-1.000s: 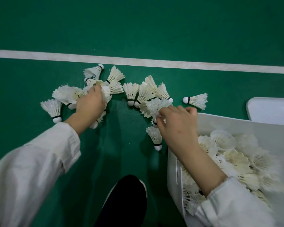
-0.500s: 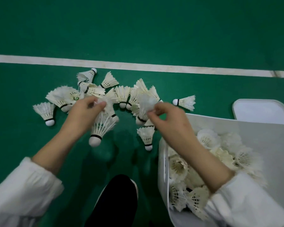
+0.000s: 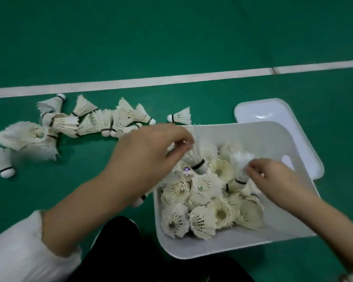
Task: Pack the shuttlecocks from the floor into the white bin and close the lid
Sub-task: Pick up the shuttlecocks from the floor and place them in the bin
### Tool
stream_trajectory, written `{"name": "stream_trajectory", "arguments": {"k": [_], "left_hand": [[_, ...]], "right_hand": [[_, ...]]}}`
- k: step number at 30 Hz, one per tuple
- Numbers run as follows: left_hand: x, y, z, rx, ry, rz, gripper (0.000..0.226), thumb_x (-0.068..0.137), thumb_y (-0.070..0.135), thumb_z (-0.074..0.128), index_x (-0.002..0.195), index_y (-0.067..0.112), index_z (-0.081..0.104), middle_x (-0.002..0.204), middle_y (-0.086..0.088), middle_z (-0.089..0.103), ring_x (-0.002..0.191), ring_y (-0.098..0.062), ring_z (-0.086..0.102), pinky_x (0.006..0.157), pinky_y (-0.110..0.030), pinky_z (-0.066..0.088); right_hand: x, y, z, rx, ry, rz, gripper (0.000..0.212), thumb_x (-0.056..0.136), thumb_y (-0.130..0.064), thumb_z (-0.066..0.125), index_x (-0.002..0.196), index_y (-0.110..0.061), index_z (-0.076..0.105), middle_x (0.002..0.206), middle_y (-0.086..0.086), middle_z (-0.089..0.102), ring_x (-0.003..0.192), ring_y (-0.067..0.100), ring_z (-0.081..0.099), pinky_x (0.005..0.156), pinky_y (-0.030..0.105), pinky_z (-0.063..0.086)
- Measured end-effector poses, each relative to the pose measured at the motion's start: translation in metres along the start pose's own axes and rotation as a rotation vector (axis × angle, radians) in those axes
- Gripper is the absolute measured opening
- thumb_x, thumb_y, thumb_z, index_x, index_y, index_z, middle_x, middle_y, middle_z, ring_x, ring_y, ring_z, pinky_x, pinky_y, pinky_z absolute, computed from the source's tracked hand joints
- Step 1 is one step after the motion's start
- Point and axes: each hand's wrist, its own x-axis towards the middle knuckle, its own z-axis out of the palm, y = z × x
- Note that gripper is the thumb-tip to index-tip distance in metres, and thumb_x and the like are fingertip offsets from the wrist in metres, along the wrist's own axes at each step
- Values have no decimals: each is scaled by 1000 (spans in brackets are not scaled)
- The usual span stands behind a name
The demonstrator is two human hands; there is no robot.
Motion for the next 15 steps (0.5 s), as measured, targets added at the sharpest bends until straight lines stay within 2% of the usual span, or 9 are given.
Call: {"name": "stream_trajectory", "arguments": {"k": [5, 7, 10, 11, 13, 15], "left_hand": [[-13, 7, 33, 22, -84, 77, 20, 88, 40, 46, 92, 33, 65, 85, 17, 64, 68, -7, 61, 51, -34, 52], [-15, 9, 42, 34, -94, 88, 19, 87, 40, 46, 90, 34, 64, 86, 17, 62, 67, -8, 60, 48, -33, 51], [-13, 11, 50, 57, -104, 104, 19, 86, 40, 46, 89, 35, 64, 87, 18, 62, 64, -7, 59, 45, -29, 49], [-13, 12, 53, 69, -107, 113, 20, 86, 40, 46, 88, 35, 65, 86, 18, 61, 62, -5, 57, 44, -27, 47], [-12, 14, 56, 87, -114, 125, 21, 86, 41, 45, 88, 36, 65, 85, 19, 61, 61, -3, 53, 42, -23, 42], [-12, 15, 59, 86, -128, 136, 22, 86, 41, 44, 88, 36, 65, 86, 19, 61, 61, -2, 54, 41, -20, 39]], "right_hand": [[8, 24, 46, -22, -78, 8, 28, 96, -23, 43, 88, -7, 66, 89, 7, 67, 78, 22, 59, 64, 29, 40], [12, 34, 64, 8, -164, -36, 25, 95, -20, 46, 86, -9, 65, 89, 6, 68, 80, 23, 61, 69, 31, 46], [13, 41, 78, 41, -286, -44, 24, 97, -24, 44, 100, -15, 66, 102, 5, 70, 91, 21, 64, 84, 36, 51], [13, 41, 77, 45, -285, -51, 25, 97, -25, 43, 107, -18, 64, 113, 3, 68, 99, 20, 63, 91, 36, 49], [11, 41, 69, 45, -221, -71, 32, 96, -27, 45, 126, -24, 55, 138, -4, 50, 122, 19, 52, 105, 34, 39], [4, 36, 54, 81, -55, -89, 35, 94, -28, 48, 129, -26, 51, 143, -8, 42, 123, 18, 50, 103, 32, 37]]}}
